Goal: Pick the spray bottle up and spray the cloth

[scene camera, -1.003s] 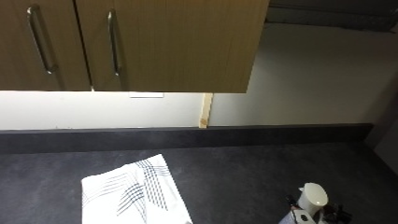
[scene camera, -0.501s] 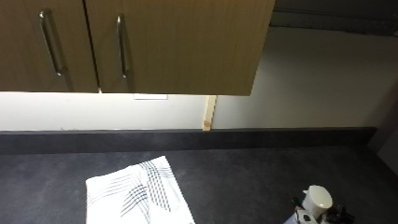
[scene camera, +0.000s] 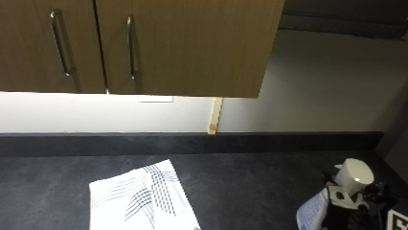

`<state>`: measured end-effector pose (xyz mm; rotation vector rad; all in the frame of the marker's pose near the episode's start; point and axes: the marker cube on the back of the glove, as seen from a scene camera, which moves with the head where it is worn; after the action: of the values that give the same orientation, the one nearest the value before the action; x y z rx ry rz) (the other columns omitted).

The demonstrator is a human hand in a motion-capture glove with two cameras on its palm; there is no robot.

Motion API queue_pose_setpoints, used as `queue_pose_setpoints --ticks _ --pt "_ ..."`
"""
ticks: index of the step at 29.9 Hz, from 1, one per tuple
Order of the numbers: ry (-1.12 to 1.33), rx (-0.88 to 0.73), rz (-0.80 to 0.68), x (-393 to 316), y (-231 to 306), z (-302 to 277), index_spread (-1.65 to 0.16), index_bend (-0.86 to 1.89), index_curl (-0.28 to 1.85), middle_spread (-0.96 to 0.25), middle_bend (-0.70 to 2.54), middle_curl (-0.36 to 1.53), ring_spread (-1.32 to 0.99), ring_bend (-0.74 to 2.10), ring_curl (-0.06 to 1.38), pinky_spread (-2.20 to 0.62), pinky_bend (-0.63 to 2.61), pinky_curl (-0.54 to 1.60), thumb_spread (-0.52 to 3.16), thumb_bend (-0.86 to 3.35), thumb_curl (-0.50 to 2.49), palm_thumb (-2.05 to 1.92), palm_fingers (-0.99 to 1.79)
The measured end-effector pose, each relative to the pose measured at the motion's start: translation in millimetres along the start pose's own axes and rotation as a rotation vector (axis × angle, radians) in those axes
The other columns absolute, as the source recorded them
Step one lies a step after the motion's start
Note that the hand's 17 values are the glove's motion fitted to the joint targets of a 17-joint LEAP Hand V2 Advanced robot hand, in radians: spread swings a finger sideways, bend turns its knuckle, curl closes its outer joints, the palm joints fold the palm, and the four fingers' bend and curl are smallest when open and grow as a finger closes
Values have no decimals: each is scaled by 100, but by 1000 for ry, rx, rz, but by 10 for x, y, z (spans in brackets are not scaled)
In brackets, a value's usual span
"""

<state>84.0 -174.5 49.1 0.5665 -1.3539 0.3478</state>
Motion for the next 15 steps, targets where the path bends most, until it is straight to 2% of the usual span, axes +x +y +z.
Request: queue_pose_setpoints --ticks 6,15 --pt "-19 17 -70 -553 43 21 -20 19 48 2 36 50 1 36 41 14 18 23 74 -2 65 118 84" --pt "-14 -45 -94 -608 103 251 -19 17 50 3 33 51 0 35 42 12 21 26 70 -2 66 118 87"
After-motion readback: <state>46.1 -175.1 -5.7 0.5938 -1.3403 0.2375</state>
